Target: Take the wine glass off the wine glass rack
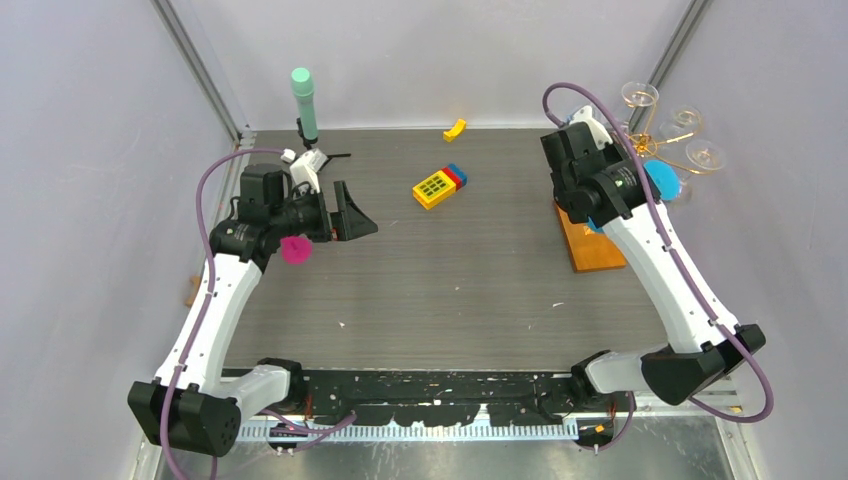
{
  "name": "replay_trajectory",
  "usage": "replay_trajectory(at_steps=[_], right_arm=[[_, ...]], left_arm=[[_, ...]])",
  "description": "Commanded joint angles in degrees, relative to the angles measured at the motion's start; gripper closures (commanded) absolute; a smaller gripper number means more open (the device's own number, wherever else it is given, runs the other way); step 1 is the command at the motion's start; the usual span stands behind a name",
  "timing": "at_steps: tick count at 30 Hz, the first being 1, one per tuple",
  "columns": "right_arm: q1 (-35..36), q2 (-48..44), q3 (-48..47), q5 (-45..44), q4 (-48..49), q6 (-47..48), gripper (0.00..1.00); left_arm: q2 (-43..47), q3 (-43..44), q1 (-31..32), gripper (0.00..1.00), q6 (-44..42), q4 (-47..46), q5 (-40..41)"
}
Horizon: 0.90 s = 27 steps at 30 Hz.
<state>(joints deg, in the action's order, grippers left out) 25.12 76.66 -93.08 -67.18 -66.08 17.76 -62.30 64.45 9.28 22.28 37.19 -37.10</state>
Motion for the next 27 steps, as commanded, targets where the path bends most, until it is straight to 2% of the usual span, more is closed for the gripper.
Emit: replay_trajectory(at_steps=[1,8,19,27], right_arm=[[1.63,0.18,-3.56,-0.75,-2.64,-2.16,1.00],[1.94,1.42,-4.37,-0.42,0.51,0.09,1.00],[1.56,2.20,-2.15,-4.73,15.59,10.17,1.00],[-2.37,2.70,-1.75,-5.03,20.32,13.23,1.00]], left_arm=[[-0.08,0.16,0.14,0.00,-0.49,-0.65,0.11],[-0.17,0.24,0.20,0.00,-0.40,-0.63,0.10],[-0.19,0.33,0.19,0.00,-0.40,-0.55,-0.01],[-0.27,0.42,0.13,0.00,-0.34,-0.57,-0.07]])
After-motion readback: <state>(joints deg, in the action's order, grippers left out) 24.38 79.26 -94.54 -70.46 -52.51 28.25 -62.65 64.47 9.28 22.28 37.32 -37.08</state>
